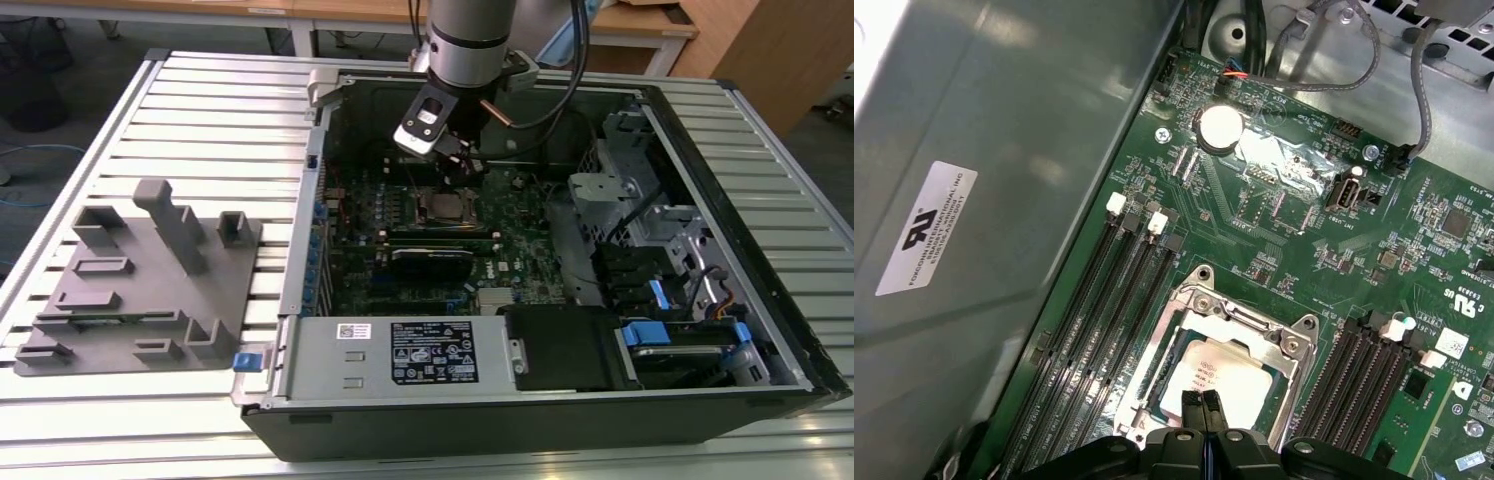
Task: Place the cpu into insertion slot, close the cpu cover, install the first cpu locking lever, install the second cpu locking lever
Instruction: 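Close the cpu cover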
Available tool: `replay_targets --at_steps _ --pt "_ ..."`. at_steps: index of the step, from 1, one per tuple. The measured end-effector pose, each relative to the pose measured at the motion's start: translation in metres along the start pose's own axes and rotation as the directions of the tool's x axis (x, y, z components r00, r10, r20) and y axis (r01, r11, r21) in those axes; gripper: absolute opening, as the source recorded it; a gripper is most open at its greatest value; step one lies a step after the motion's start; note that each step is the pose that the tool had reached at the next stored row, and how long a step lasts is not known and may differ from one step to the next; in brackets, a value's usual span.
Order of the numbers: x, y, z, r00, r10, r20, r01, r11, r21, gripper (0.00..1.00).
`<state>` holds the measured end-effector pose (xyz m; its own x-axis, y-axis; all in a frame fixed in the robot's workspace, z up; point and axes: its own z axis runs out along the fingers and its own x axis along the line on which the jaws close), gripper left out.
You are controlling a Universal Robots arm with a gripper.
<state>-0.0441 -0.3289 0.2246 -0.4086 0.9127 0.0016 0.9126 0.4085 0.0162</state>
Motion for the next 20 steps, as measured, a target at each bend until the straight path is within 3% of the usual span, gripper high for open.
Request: replay_targets --at_steps 13,17,20 --pt "0.0 0.0 0.0 1.0 -0.003 0.0001 0.003 1.0 0.0001 0.11" --pt "0.0 0.0 0.0004 0.9989 -0.047 -0.0008 0.047 0.9989 0.0 0.11" --pt "0.0 0.0 0.0008 0.9948 -0.101 -0.0016 0.101 0.9948 0.0001 0.11"
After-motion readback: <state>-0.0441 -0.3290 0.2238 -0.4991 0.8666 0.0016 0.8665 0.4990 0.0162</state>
